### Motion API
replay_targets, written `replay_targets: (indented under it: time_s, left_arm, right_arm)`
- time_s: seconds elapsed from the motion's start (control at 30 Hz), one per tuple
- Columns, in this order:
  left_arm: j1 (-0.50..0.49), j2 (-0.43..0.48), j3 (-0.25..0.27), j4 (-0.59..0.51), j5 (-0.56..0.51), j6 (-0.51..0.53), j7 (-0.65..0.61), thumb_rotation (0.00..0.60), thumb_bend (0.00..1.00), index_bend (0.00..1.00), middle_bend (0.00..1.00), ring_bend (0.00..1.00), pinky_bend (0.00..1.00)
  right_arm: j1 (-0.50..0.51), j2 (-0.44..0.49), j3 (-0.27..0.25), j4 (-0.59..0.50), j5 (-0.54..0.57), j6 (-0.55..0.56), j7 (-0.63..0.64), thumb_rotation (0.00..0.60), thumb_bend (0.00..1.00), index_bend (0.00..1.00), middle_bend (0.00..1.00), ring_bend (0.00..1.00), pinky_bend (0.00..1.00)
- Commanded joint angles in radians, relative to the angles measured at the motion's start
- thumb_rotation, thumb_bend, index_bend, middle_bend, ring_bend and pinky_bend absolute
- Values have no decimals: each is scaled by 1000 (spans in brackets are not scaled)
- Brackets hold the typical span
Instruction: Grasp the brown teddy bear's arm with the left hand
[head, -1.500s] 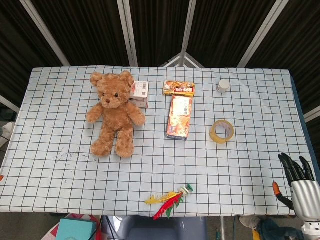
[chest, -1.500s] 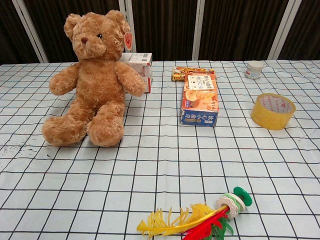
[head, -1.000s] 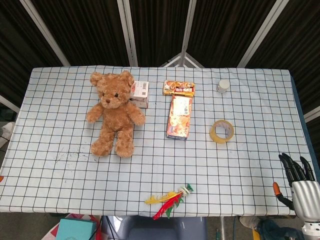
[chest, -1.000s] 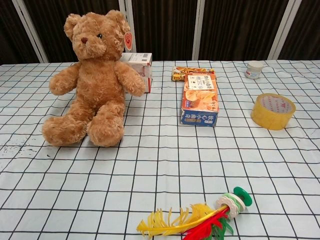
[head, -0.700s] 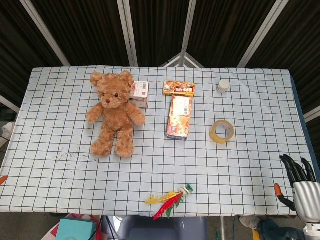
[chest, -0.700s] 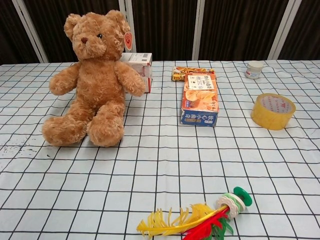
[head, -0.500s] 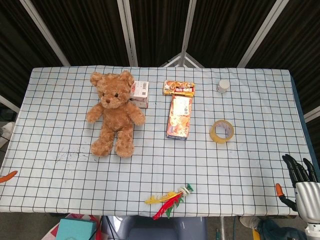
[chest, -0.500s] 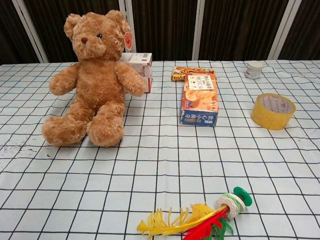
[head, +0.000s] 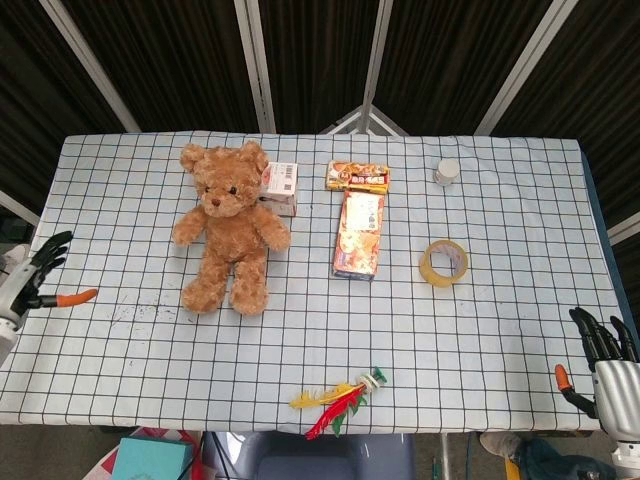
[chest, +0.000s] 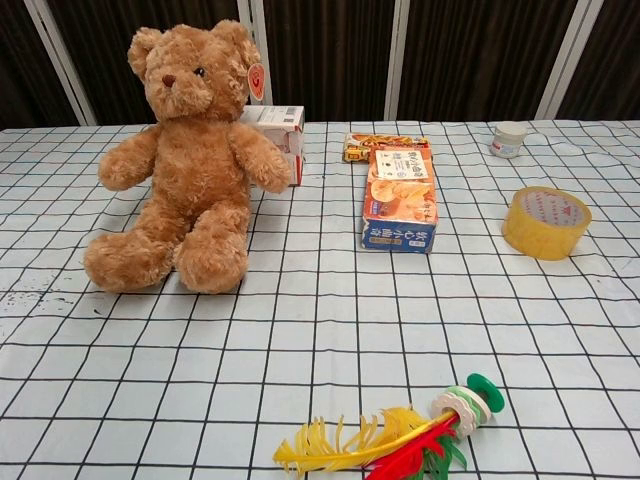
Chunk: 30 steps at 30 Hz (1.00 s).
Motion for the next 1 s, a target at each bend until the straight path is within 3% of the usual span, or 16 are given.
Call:
replay_targets:
  time_s: [0.03, 0.23, 0.63, 1.0]
  left_arm:
    - [-89, -72, -46, 71, -100, -92, -2, 600, 177, 39, 0, 0, 12]
    - [-157, -160, -94, 128, -218, -154, -1, 600, 176, 56, 19, 0, 12]
    - [-262, -368, -79, 373, -393, -245, 115, 600, 176, 82, 39, 0, 12]
    - [-346, -508, -104, 534, -458, -310, 200, 600, 218, 135, 87, 0, 12]
  right_arm:
    - [-1, -1, 1, 7, 6, -3, 8, 600, 424, 29, 107, 187, 37]
    - [-5, -1, 6, 19, 25, -4, 31, 600, 424, 29, 108, 187, 37]
    - [4, -10, 12, 50, 55, -41, 51, 600, 423, 30, 108, 187, 37]
    - [6, -11, 20, 56, 63, -41, 53, 600, 424, 30, 108, 187, 37]
